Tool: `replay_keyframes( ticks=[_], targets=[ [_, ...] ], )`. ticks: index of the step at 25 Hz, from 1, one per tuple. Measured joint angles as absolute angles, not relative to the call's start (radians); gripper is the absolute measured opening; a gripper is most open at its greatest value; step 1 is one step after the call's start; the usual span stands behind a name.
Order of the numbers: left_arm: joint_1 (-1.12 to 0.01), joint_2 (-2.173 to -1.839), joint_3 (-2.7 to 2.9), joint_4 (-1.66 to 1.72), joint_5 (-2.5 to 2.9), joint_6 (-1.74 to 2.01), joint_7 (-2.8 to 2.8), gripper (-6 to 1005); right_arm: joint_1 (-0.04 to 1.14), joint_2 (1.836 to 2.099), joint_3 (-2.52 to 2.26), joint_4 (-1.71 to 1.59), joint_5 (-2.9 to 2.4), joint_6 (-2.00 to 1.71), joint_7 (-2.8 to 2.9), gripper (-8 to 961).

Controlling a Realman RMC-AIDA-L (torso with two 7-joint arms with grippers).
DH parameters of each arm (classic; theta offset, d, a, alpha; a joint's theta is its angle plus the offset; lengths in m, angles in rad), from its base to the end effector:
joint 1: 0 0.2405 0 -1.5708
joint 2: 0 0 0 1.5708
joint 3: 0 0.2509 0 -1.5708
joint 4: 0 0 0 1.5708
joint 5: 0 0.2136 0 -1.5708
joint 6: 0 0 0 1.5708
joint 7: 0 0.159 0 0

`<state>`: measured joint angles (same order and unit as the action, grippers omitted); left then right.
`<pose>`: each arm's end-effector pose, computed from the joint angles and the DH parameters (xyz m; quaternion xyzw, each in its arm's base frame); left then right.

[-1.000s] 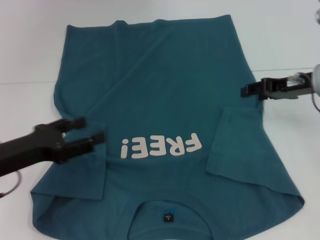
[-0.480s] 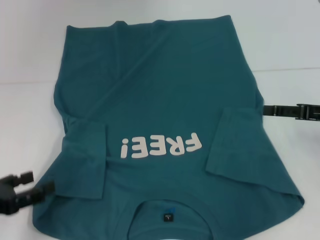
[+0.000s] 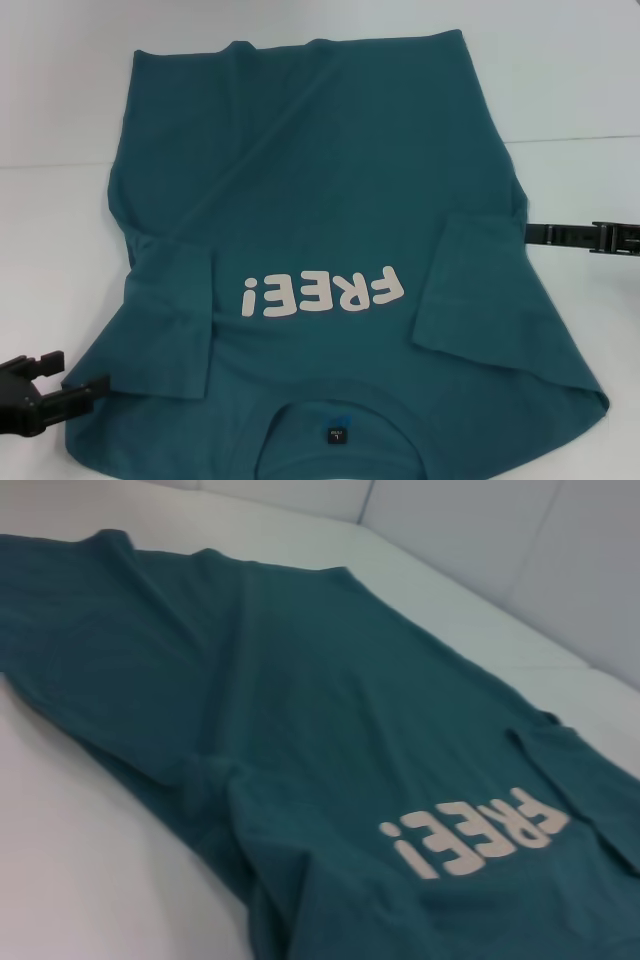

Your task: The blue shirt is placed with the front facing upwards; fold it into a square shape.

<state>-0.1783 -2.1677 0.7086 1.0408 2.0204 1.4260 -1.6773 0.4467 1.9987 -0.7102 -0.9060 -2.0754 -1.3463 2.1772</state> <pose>-0.3311 0.2811 0.0293 -0.8619 -0.3884 -0.1838 0.2691 0.3031 0.3675 0.0710 -0.7951 0.5160 0.2037 0.2451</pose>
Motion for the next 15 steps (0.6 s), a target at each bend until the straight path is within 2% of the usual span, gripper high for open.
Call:
replay_keyframes(
  ticks=[15],
  targets=[
    [-0.181, -2.168, 0.718, 0.975, 2.082, 1.324, -1.639, 829, 0.459, 1.997, -0.702, -0.896, -2.077, -1.334, 2.178, 745]
  ],
)
